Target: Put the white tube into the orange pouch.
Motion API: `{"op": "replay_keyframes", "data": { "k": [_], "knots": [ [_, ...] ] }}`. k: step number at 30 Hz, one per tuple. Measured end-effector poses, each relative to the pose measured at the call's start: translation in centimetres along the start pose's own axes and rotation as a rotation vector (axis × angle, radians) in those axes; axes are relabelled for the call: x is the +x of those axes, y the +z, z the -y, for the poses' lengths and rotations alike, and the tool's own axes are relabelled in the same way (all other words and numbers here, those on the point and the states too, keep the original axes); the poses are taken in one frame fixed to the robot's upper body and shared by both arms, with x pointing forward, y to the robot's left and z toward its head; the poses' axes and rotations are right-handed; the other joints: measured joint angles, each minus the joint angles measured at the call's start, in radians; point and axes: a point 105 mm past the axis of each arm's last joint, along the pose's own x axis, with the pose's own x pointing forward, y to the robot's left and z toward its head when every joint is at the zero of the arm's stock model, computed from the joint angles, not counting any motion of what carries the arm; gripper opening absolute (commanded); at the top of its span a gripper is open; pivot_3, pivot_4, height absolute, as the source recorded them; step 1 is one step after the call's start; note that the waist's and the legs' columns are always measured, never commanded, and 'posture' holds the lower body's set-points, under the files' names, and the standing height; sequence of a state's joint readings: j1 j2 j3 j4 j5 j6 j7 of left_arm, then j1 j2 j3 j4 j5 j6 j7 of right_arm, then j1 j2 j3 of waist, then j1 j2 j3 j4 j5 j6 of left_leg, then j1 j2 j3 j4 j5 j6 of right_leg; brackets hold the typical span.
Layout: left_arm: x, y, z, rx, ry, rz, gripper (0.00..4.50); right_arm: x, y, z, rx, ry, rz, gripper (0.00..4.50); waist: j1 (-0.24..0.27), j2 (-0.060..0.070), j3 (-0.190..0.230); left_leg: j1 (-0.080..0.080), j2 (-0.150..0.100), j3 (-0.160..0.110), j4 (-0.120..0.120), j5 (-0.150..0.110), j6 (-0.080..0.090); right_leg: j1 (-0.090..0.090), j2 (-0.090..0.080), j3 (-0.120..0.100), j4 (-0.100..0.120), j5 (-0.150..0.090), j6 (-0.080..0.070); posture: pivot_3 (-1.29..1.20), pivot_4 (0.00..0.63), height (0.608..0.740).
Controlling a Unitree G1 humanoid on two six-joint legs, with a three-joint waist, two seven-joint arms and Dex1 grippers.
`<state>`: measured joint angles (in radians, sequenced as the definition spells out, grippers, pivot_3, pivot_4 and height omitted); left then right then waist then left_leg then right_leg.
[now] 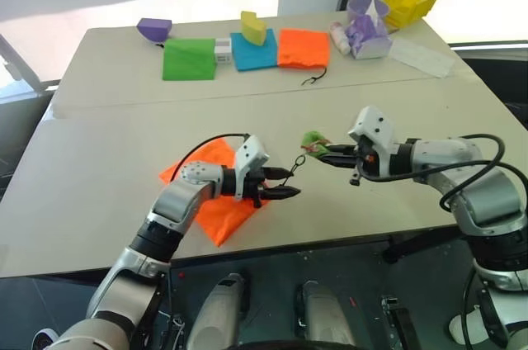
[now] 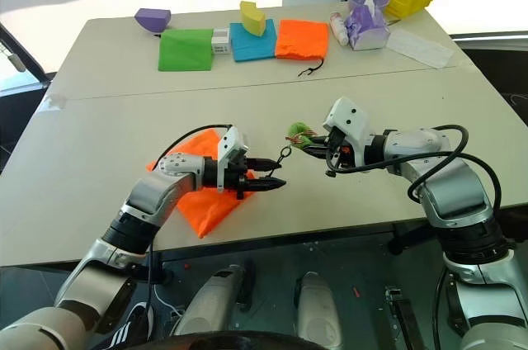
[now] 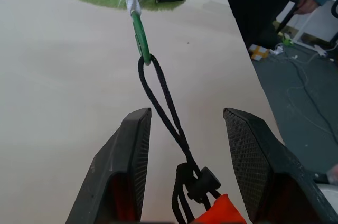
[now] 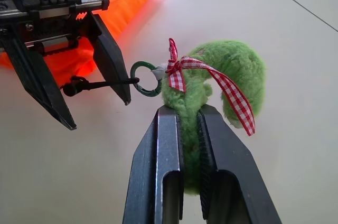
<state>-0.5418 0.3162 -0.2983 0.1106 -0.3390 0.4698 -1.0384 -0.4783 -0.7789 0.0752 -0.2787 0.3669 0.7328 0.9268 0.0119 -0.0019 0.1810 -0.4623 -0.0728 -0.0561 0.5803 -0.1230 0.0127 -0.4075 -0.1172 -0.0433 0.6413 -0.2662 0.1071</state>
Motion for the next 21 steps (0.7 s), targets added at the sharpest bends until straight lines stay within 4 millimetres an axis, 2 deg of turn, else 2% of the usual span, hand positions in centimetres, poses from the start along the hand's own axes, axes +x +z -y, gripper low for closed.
{"op": "replay_keyframes", "data": {
  "k": [1,18,19,21],
  "knots": [
    [0.0,-0.06,-0.01,-0.005,0.001,-0.003,1.82,0.0,0.0,0.0,0.0,0.0,0.0,0.0,0.0,0.0,0.0,0.0,0.0,0.0,0.0,0.0,0.0,0.0,0.0,0.0,0.0,0.0,0.0,0.0,0.15,0.74],
    [-0.04,0.08,-0.27,0.001,0.022,0.004,1.82,-0.01,-0.01,0.1,-0.001,-0.009,-0.001,0.0,0.0,0.0,0.0,0.0,0.0,0.0,0.0,0.0,0.0,0.0,0.0,0.0,0.0,0.0,0.0,0.0,0.15,0.74],
    [-0.01,0.08,-0.17,-0.007,0.014,0.007,1.28,-0.02,-0.01,0.11,-0.001,-0.01,-0.001,0.0,0.0,0.0,0.0,0.0,0.0,0.0,0.0,0.0,0.0,0.0,0.0,0.0,0.0,0.0,0.0,0.0,0.15,0.74],
    [0.08,0.2,-0.22,0.001,0.021,0.013,1.28,-0.02,-0.02,0.12,-0.001,-0.01,-0.002,0.0,0.0,0.0,0.0,0.0,0.0,0.0,0.0,0.0,0.0,0.0,0.0,0.0,0.0,0.0,0.0,0.0,0.15,0.74]
  ]
}}
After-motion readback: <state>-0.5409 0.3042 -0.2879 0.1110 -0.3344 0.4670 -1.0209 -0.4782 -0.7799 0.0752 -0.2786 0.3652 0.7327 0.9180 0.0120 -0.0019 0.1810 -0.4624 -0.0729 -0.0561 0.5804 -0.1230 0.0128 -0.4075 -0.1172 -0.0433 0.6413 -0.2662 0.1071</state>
